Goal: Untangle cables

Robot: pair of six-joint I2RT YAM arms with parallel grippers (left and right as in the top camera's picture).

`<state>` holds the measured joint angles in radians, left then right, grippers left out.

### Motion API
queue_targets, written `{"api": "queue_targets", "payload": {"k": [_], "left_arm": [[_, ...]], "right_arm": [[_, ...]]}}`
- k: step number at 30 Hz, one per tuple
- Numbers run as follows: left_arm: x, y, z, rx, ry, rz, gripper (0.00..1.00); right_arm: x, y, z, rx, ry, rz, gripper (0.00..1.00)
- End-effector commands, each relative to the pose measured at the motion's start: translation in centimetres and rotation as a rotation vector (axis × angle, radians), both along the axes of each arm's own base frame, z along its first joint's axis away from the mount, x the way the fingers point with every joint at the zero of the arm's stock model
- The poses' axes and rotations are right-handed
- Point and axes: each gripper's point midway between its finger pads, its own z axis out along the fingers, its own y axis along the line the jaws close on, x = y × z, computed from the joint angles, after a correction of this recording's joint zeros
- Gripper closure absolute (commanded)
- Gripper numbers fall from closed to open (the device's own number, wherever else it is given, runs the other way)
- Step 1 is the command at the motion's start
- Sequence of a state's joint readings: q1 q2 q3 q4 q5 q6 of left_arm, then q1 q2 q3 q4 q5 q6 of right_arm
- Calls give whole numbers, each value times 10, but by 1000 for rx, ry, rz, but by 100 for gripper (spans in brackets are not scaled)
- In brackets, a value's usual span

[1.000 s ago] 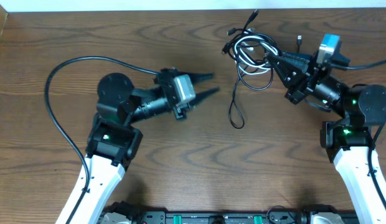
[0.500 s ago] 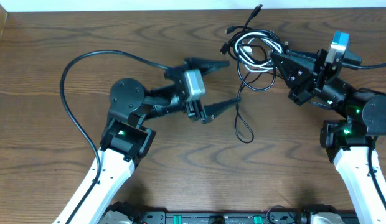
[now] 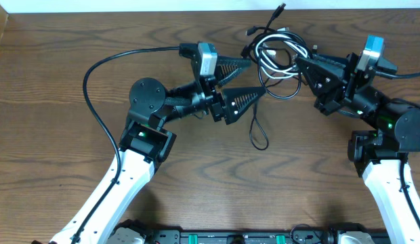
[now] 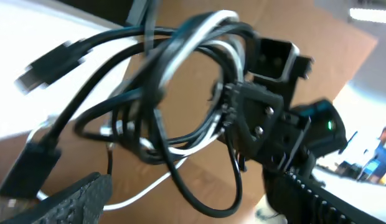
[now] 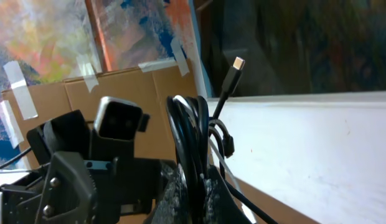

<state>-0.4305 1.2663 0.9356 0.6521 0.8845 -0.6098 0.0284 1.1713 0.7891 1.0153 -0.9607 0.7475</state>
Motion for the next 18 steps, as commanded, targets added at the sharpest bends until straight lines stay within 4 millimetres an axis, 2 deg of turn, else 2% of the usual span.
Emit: {"api": "queue_targets", "payload": {"k": [1,4,5,8,15,18], "left_arm": [[8,3,9,-83,185,16,12],[9,3,9,-99,222,18,10],[9,2,9,-101,225,19,4],[9,-2,11,-115,229,34,3],[8,-4,14,-125,220,37,4],[9,-3,15,-128,216,40,8]], "right_arm": [[-2,-2,13,28,-34,-21,99],[-4,1,13,25,-32,-7,99],[-5,4,13,26,-32,0,99],[-10,14,12,26,-32,35,99],[-14,21,12,27,-28,57,99],[-14,21,12,27,-28,58,99]]}}
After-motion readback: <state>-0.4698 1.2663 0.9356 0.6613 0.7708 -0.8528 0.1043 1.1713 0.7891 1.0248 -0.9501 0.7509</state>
